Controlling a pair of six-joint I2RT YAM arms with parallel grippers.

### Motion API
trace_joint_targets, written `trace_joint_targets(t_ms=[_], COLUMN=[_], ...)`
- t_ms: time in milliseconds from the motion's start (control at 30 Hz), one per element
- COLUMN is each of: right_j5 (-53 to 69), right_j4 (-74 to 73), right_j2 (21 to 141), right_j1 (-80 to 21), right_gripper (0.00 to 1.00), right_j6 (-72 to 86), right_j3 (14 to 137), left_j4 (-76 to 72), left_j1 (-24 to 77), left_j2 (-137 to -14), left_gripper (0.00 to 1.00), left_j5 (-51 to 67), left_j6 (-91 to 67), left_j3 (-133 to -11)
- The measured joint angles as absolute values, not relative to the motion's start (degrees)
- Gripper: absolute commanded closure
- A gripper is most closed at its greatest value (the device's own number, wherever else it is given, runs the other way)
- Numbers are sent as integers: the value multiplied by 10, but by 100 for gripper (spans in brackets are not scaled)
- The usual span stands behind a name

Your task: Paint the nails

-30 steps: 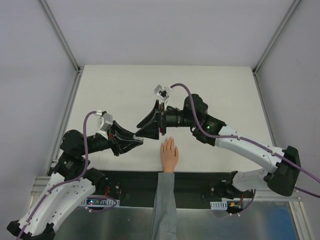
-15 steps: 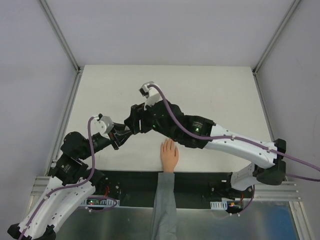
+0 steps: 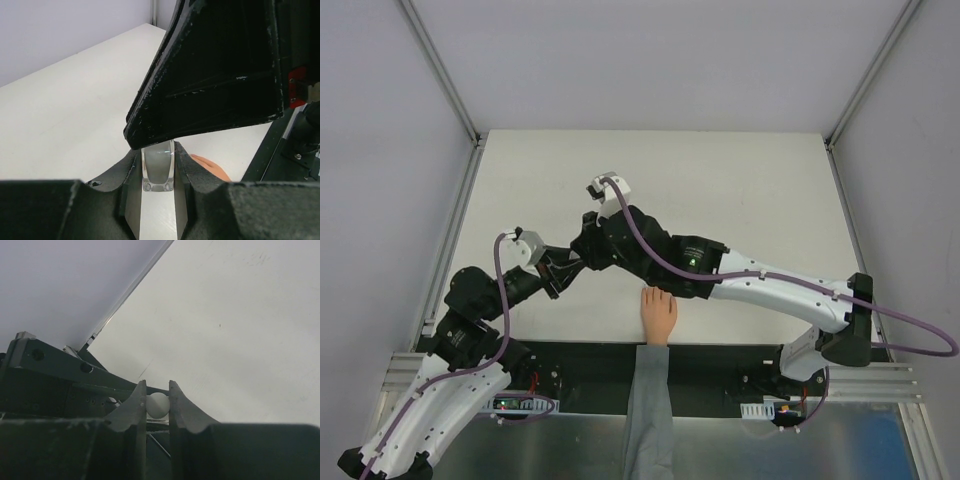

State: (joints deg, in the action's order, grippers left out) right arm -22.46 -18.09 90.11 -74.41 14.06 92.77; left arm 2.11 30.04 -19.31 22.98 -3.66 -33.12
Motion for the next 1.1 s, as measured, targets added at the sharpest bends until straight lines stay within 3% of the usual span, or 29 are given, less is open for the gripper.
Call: trace_joint_targets(t_ms=[133,233,333,533,633,667,700,800,900,1100], right_j5=[-143,117,351,526,533,528,520,473,368,122], right_j4=[-100,70,207,327,355,357,357,308,193,-6], right_j2=[854,784,776,777,777,776,774,760,736,736], right_j1=[-720,-631,-548,-521,-531,-533,-536,-545,-562,-646], right_gripper=[100,100,100,100,100,93,72,43,35,33], right_j6=[120,128,189,225,224,223,220,210,194,156], right_j3=[839,684,617,582,578,578,576,577,599,736], left_j4=[24,4,-74,-152,-138,-130,-119,-78,-34,7], left_j1=[300,298,289,290,293,293,293,298,301,301], left_j2=[-199,-223,-281,-307,-290,-285,-280,-259,-222,-186], left_gripper=[100,100,100,100,100,100,100,100,100,100], left_j5=[257,347,432,547,550,548,543,513,470,382], left_j6=[-67,-126,-232,-352,-352,-348,-340,-291,-220,-118], left_j3=[-331,-329,-326,-320,-325,-327,-329,-333,-335,-342])
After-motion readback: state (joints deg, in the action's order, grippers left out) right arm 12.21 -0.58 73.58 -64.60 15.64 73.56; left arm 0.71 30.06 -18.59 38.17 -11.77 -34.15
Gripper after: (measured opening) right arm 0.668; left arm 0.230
